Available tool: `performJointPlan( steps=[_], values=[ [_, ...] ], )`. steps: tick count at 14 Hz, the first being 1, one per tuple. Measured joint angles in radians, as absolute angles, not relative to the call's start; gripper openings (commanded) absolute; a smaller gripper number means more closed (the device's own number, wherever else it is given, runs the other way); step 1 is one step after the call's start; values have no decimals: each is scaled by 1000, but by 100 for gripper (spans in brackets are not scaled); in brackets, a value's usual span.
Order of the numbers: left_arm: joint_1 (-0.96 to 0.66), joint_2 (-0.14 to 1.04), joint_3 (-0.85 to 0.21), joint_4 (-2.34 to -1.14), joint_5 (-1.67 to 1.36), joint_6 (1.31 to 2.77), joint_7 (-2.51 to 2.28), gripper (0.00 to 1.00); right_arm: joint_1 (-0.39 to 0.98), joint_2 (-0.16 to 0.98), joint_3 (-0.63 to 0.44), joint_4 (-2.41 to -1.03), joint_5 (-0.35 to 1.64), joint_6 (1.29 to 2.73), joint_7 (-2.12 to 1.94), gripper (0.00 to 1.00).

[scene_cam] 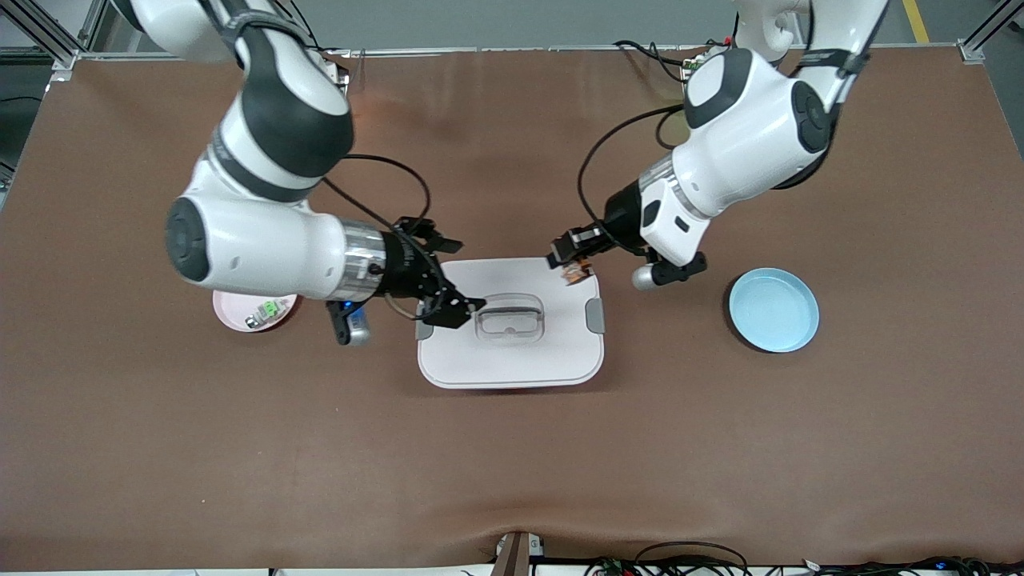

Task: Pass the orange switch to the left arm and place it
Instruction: 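Open the right gripper and withdraw while the left gripper carries the switch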

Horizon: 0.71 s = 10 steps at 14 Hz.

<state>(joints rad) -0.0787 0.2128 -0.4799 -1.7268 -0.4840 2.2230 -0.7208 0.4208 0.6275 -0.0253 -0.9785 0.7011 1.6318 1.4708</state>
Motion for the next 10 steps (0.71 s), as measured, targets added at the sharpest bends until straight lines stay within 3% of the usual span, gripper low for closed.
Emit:
performJointPlan(
  steps=[5, 10],
  values=[
    [22, 152, -477, -1728, -279, 1952, -741, 0, 284, 604, -29, -973, 701, 1454, 1232, 100],
    [174, 141, -473, -1731, -238, 1834, -743, 0, 165, 580, -36, -971, 625, 1326, 937, 100]
  ],
)
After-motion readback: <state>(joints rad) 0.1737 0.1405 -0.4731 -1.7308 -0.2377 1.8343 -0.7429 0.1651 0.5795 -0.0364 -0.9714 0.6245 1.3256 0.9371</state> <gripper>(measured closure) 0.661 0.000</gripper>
